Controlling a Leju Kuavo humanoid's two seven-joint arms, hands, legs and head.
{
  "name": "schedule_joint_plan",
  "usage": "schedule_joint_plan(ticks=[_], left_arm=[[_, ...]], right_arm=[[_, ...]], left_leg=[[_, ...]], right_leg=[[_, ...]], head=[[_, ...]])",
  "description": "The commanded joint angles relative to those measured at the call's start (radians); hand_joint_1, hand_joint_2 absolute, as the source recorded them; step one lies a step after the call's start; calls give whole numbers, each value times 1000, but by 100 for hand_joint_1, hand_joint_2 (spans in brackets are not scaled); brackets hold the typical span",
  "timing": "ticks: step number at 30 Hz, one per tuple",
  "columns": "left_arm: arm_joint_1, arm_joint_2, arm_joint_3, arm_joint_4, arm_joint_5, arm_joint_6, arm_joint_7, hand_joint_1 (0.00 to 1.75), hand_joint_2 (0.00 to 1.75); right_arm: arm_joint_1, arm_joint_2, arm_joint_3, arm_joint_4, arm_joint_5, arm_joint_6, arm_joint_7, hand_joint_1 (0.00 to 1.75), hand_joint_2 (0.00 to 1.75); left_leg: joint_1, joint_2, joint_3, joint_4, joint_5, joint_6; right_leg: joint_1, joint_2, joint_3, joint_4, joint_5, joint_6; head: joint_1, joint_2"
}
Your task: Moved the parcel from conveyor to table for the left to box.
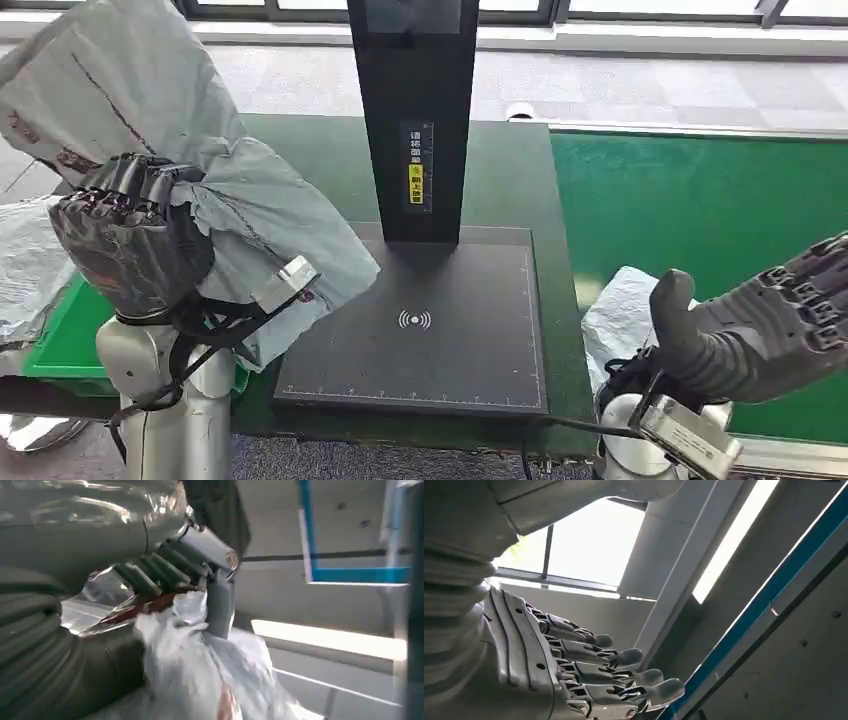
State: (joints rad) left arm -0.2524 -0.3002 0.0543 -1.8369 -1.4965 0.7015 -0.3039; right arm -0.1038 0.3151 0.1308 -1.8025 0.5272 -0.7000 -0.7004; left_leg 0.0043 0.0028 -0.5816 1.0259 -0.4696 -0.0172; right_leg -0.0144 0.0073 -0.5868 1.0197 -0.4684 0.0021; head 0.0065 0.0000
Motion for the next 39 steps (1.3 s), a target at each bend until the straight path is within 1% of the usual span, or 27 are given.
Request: schedule_joint_plan(ticks=[1,3,4,5,6,7,9,10,11,13,15,16,17,18,19,21,22,24,25,27,30,31,33,34,35,37,39], left_arm=[[-70,30,190,127,-74,-3,34,175,175],[-70,30,190,127,-74,-3,34,175,175],[-37,36,314,217,-74,-3,134,175,175],[-73,59,349,282,-51,-3,161,175,175],[-73,59,349,282,-51,-3,161,175,175],[-26,88,380,268,26,-3,129,175,175],[-128,63,545,407,24,-3,34,175,175],[-129,41,609,419,37,-3,-30,175,175],[-158,38,639,459,18,-3,-39,175,175],[-163,39,660,492,8,-3,-25,175,175],[-177,37,675,517,-7,-3,-16,175,175],[-178,37,677,524,-12,-3,-13,175,175],[-225,29,777,558,-20,-3,-95,175,175],[-247,122,783,652,25,-3,-98,175,175],[-247,122,783,652,25,-3,-98,175,175],[-247,122,783,652,25,-3,-98,175,175],[-247,122,783,652,25,-3,-98,175,175],[-247,122,783,652,25,-3,-98,175,175],[-209,47,750,588,-48,-3,-10,175,175],[-205,66,736,611,-40,-3,24,175,175],[-201,74,728,625,-20,-3,31,175,175],[-201,74,728,625,-20,-3,31,175,175],[-201,74,728,625,-20,-3,31,175,175],[-195,122,687,695,-31,-3,97,175,175],[-185,135,630,716,-40,-3,171,175,175],[-185,143,654,752,-43,-3,196,175,175],[-182,153,668,776,-47,-3,203,175,175]], right_arm=[[68,34,-48,-12,-8,2,2,0,175],[68,34,-48,-12,-8,2,2,0,175],[76,34,-36,-13,-12,2,2,0,175],[77,34,-33,-8,-12,2,2,0,175],[77,34,-33,-8,-12,2,2,0,175],[76,34,-31,-11,-7,2,7,0,175],[75,34,-30,-11,-10,2,2,0,175],[73,34,-33,-8,-11,2,2,0,175],[77,34,-29,-14,-9,2,2,0,175],[80,34,-24,-10,-3,2,2,0,175],[81,34,-18,-7,-1,2,2,0,175],[82,34,-16,-5,-1,2,2,0,175],[78,34,-2,-2,10,2,24,0,175],[83,34,35,-28,48,2,73,0,175],[83,34,35,-28,48,2,73,0,175],[83,34,35,-28,48,2,73,0,175],[83,34,35,-28,48,2,73,0,175],[83,34,35,-28,48,2,73,0,175],[93,34,25,18,3,2,2,0,175],[97,34,32,17,5,2,2,0,175],[98,34,35,19,4,2,2,0,175],[98,34,35,19,4,2,2,0,175],[98,34,35,19,4,2,2,0,175],[95,34,39,38,-6,2,2,0,175],[103,34,44,38,-6,2,2,0,175],[115,34,60,48,-5,2,2,0,175],[125,34,72,42,7,2,2,0,175]], left_leg=[[1,-2,3,-6,3,-1],[1,-2,3,-4,2,-1],[1,-4,3,-5,3,0],[-1,-1,5,-6,2,-1],[0,0,5,-4,1,-1],[0,0,6,-6,2,-1],[0,1,5,-5,2,-1],[1,1,6,-7,3,-1],[0,0,3,-3,1,-1],[0,-3,5,-7,3,-1],[1,-2,4,-6,3,-1],[0,-1,2,-3,2,-1],[1,-1,4,-7,4,-1],[1,-1,3,-6,3,-1],[0,1,3,-4,2,-2],[0,0,2,-4,2,-1],[2,-3,2,-5,3,-1],[2,0,1,-2,2,-1],[2,0,2,-4,3,-1],[2,-4,2,-5,3,-1],[2,-2,3,-4,2,-1],[2,-3,4,-6,3,-1],[2,-2,1,-3,2,-1],[3,-3,3,-7,4,-1],[2,-2,2,-4,2,-1],[2,-3,3,-6,3,-1],[2,-2,4,-6,3,-1]], right_leg=[[2,-3,4,-6,2,-1],[2,-3,3,-5,1,-1],[2,-5,4,-6,1,-1],[0,-1,5,-4,1,-1],[0,0,5,-3,0,-1],[0,0,6,-5,1,-1],[-1,1,4,-3,1,-1],[1,0,4,-6,2,-2],[1,-1,3,-2,1,-1],[1,-4,5,-5,1,-1],[2,-2,5,-5,2,-1],[1,-1,2,-2,0,-1],[2,-2,4,-6,2,-1],[2,-2,3,-5,2,-1],[1,1,1,-2,1,-2],[0,0,2,-2,1,-2],[1,-3,3,-4,1,-2],[2,0,1,-1,1,-2],[1,0,2,-3,1,-2],[2,-5,4,-5,1,-1],[2,-2,3,-3,1,-1],[2,-3,5,-6,1,-2],[2,-2,2,-2,1,-1],[3,-3,5,-7,3,-2],[2,-2,3,-3,1,-2],[1,-4,4,-5,2,-2],[2,-2,4,-5,2,-2]], head=[[0,0],[0,0],[0,0],[0,0],[0,0],[0,0],[0,0],[-1,0],[0,0],[0,0],[0,0],[0,0],[-1,0],[0,0],[0,0],[0,0],[0,0],[-1,0],[0,0],[0,0],[0,0],[0,0],[0,0],[0,0],[0,0],[0,0],[0,0]])
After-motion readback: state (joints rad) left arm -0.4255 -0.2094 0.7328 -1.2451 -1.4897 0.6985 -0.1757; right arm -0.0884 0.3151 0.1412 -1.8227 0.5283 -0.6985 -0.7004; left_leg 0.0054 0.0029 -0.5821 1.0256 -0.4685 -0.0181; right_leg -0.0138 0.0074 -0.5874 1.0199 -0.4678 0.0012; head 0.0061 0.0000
